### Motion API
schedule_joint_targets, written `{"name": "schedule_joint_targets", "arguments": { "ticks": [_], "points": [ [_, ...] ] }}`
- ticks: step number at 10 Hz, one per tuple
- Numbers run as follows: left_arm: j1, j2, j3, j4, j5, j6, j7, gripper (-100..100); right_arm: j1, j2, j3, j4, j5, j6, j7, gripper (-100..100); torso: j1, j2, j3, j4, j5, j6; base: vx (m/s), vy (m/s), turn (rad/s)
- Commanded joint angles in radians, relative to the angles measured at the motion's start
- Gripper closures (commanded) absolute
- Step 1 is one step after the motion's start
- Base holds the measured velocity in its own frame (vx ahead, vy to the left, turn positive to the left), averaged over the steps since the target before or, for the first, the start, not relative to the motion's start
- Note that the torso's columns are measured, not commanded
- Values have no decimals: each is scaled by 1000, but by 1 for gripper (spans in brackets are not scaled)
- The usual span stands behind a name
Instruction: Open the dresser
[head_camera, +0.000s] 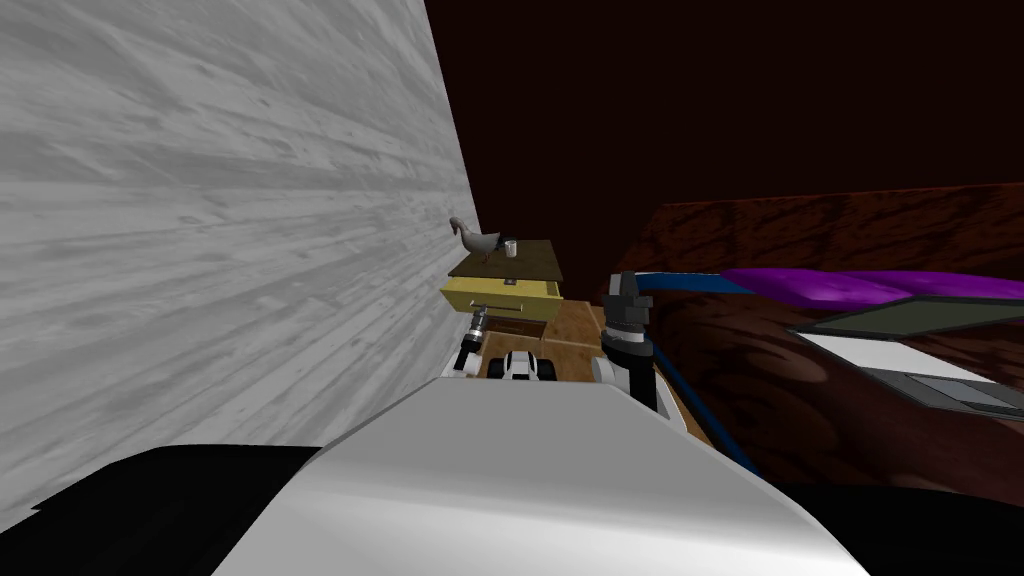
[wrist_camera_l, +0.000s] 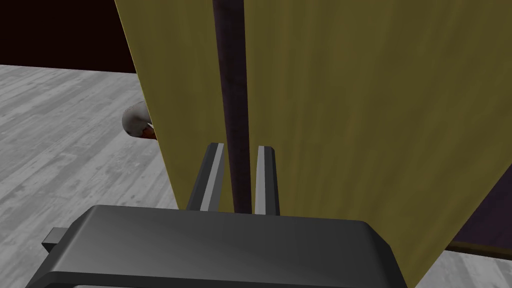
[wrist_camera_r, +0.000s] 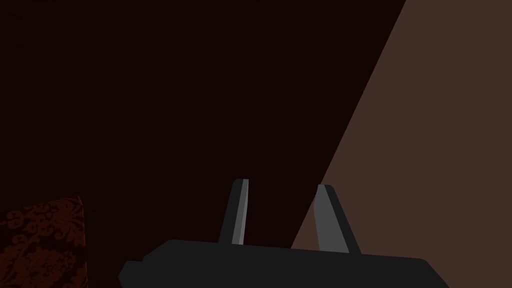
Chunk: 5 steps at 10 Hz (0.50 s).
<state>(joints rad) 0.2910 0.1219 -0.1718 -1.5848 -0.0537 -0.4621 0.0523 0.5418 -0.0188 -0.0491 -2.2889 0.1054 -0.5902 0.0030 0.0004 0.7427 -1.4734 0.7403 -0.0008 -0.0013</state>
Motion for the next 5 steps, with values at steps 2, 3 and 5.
{"name": "schedule_joint_targets", "arguments": {
  "ticks": [2, 3, 5],
  "points": [
    [28, 10, -10, -22, -2, -7, 4, 100, 0, 0, 0, 0, 0, 0, 0, 0, -2, -6, -4, 0, -1, 1, -108, 9, 18],
    [32, 11, -11, -26, -2, -9, 5, 100, 0, 0, 0, 0, 0, 0, 0, 0, -2, -3, -2, -1, 0, 1, -199, 30, 31],
    [47, 17, -18, -42, -3, -16, 8, 100, 0, 0, 0, 0, 0, 0, 0, 0, 1, -1, 0, 0, 0, 0, -187, 34, 18]
  ]
}}
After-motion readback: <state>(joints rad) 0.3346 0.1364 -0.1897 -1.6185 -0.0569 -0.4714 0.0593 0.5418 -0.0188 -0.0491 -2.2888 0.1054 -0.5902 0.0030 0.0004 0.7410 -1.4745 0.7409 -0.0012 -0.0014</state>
